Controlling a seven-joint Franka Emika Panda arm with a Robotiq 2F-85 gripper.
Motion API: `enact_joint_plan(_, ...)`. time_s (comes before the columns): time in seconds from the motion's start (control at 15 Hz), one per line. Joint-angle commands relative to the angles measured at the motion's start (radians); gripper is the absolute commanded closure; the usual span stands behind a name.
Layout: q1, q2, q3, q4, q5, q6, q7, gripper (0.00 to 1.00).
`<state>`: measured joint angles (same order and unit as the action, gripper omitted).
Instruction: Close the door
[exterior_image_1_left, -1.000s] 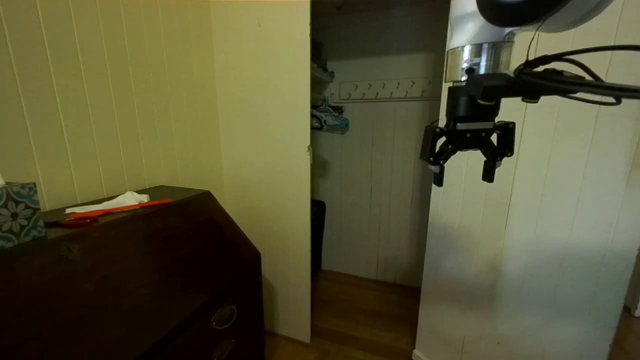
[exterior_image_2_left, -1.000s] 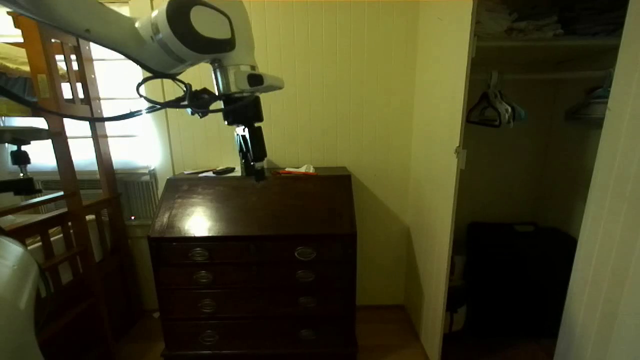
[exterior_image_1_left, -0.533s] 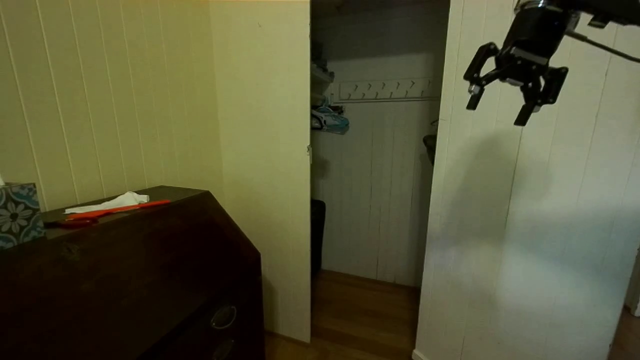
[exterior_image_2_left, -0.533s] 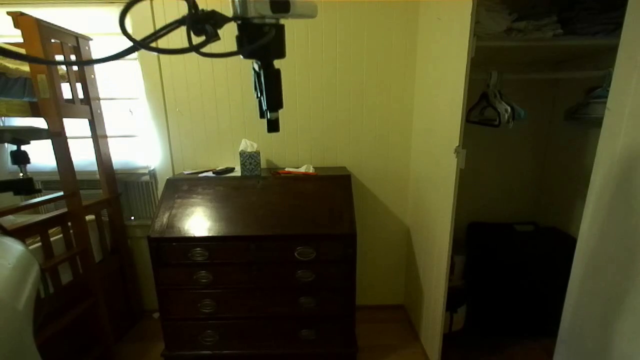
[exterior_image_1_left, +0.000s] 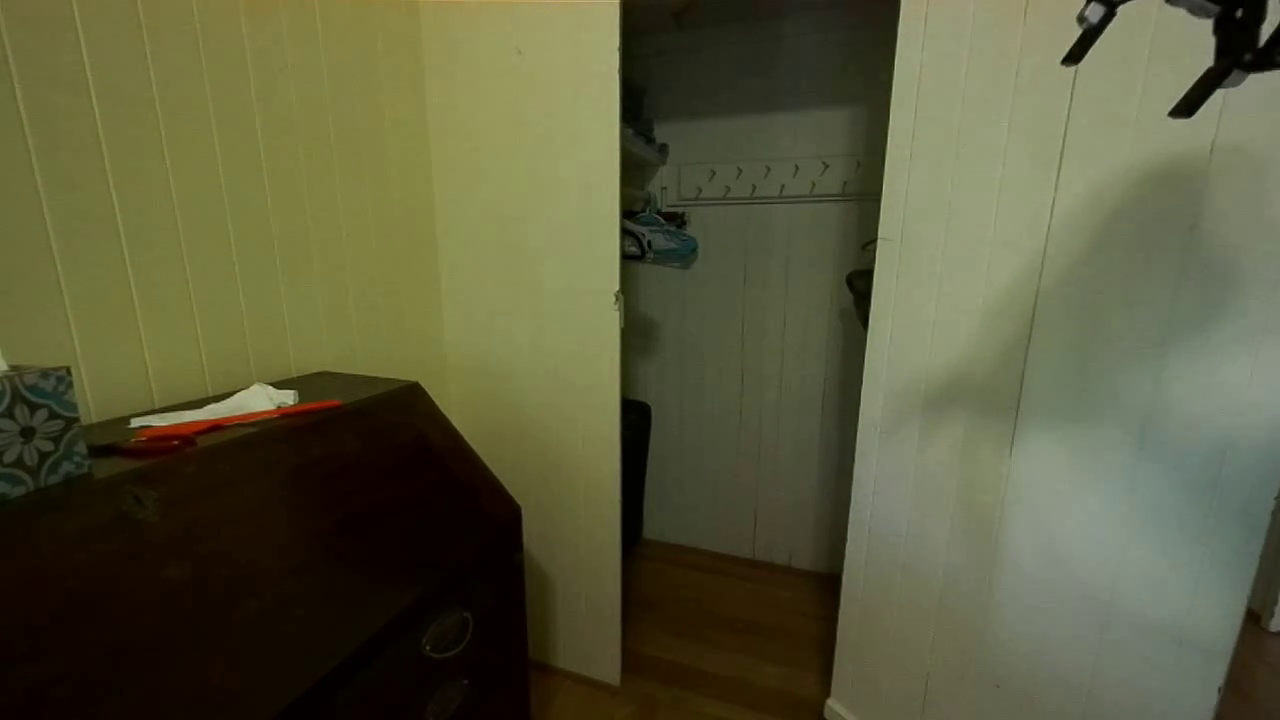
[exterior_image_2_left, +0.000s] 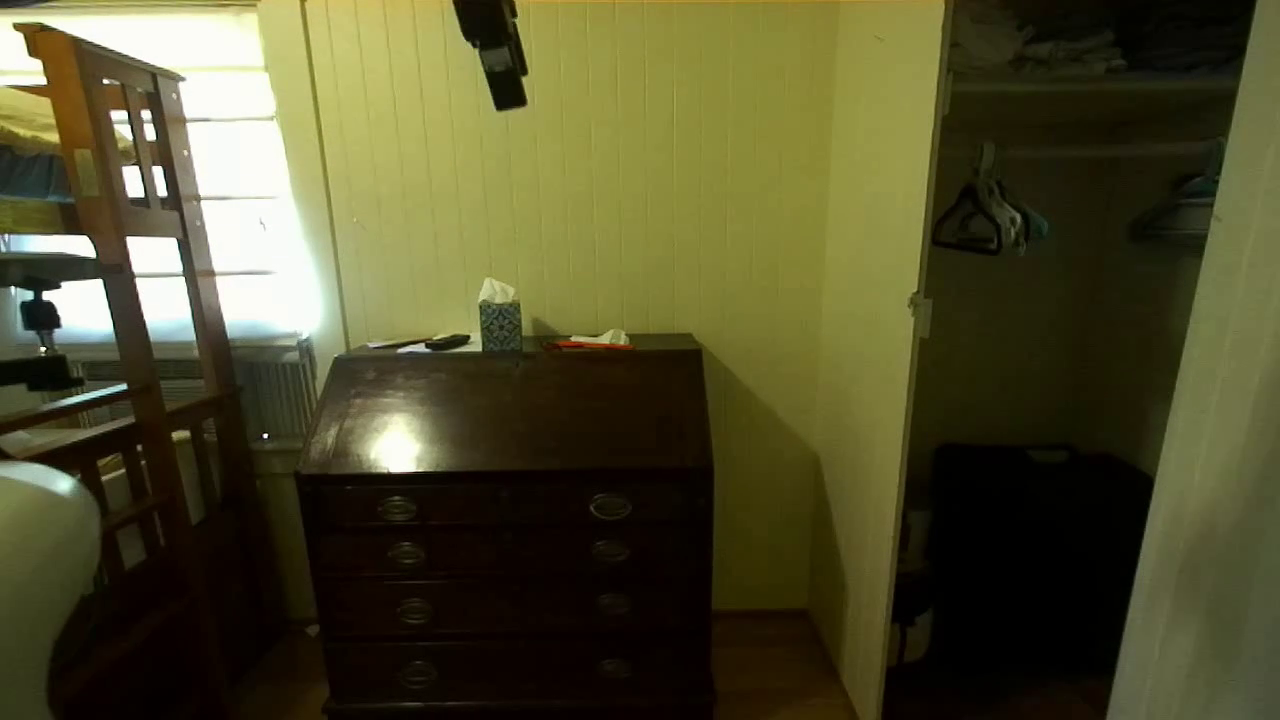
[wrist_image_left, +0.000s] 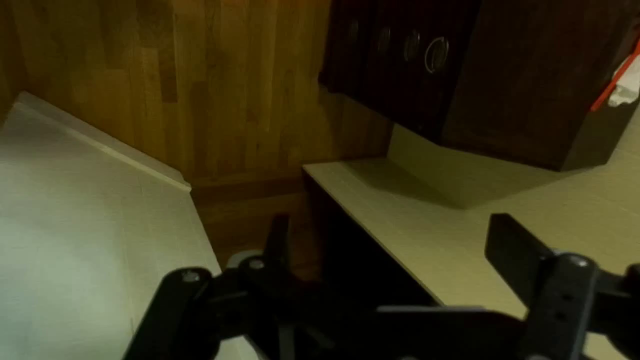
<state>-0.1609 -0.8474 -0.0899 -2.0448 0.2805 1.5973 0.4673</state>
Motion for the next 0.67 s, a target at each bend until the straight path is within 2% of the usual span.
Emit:
enact_joint_plan(0.0, -0.039, -0.01, 0.006, 0.005, 0.014, -0.01, -0.01, 0.0)
enact_joint_plan(0.27, -0.045, -0.016, 0.005, 0.005, 0.014, -0.011, -0.001, 0.0)
enact_joint_plan(0.47, -0.062, -0.028, 0.031, -0.02, -0.012, 0.102, -0.017, 0.0)
enact_joint_plan(0.6, -0.066, -0.02, 0.008, 0.017, 0.001, 0.071, 0.005, 0.0)
